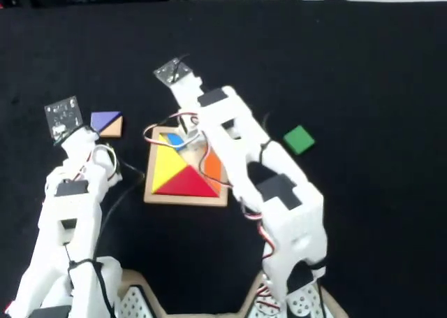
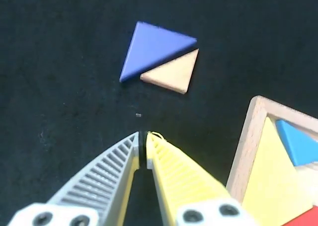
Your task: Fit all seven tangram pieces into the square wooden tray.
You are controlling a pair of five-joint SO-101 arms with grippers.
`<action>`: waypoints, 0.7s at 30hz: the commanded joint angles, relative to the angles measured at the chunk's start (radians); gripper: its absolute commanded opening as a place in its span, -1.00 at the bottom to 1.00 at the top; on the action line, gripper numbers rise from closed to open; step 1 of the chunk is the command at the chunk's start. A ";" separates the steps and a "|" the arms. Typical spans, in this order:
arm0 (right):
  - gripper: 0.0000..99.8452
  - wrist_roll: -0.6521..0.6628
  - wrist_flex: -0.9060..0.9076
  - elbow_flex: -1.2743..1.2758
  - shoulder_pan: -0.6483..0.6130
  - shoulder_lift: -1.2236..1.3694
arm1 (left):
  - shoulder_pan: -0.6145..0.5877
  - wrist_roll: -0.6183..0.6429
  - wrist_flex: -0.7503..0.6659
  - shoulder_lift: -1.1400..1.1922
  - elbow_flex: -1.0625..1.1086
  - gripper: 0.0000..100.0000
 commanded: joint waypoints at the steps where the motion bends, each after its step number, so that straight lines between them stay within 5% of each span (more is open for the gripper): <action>1: -0.98 -0.006 0.009 -0.050 -0.008 -0.035 | 0.013 0.008 -0.015 0.015 -0.044 -0.92; 21: -0.98 0.000 -0.071 0.068 -0.037 -0.101 | 0.019 0.008 -0.012 0.018 -0.042 -0.92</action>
